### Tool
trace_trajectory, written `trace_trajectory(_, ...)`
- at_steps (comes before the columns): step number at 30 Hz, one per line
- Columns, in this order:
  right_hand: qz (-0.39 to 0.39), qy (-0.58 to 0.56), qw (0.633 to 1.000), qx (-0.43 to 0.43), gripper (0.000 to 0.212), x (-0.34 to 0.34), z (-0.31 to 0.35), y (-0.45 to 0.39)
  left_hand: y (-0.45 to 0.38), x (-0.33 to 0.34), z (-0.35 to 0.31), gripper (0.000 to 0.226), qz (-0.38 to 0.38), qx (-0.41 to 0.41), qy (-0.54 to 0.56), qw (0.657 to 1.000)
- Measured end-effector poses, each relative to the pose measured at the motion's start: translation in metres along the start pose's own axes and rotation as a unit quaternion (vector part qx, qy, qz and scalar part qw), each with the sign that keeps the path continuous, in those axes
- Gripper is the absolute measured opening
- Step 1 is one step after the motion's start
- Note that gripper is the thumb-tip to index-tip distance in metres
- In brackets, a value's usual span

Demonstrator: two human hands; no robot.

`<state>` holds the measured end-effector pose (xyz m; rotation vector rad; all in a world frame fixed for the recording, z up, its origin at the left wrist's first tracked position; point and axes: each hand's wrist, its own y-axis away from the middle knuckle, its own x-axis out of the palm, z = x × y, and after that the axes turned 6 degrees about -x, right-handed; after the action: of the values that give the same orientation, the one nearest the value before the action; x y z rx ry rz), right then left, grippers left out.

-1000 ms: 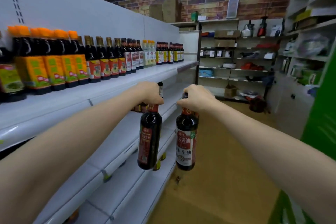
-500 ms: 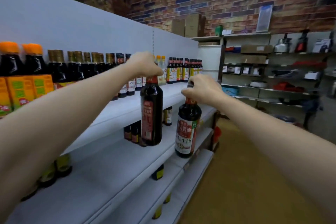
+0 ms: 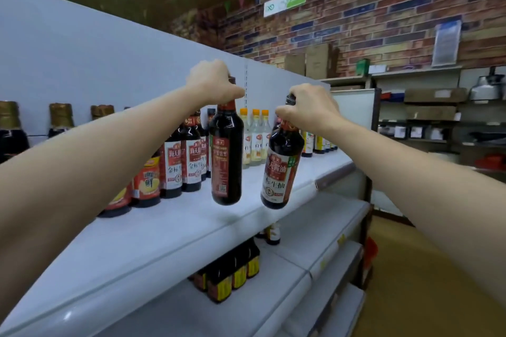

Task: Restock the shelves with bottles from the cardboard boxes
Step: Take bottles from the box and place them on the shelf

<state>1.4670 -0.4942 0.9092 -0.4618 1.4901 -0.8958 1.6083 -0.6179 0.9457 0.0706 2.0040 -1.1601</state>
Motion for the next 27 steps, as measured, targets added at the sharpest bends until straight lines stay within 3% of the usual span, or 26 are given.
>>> trace_trajectory(8, 0.006, -0.066, 0.997, -0.043, 0.032, 0.076, -0.049, -0.076, -0.063, 0.067, 0.005, 0.041, 0.046, -0.042, -0.038, 0.997)
trace_trajectory(14, 0.071, -0.144, 0.983, -0.088, 0.029, 0.136, -0.077, -0.127, -0.093, 0.115, 0.017, 0.041, 0.093, -0.119, -0.057, 0.987)
trace_trajectory(18, 0.114, -0.212, 0.964, -0.116, 0.022, 0.165, -0.093, -0.157, -0.115, 0.144, 0.026, 0.043, 0.097, -0.171, -0.042, 0.980)
trace_trajectory(22, 0.150, -0.240, 0.945, -0.162, 0.025, 0.190, -0.099, -0.180, -0.129, 0.165, 0.032, 0.031, 0.089, -0.229, -0.033, 0.969)
trace_trajectory(27, 0.160, -0.283, 0.928, -0.184, 0.024, 0.216, -0.114, -0.199, -0.128, 0.178, 0.045, 0.024, 0.102, -0.273, 0.049, 0.955)
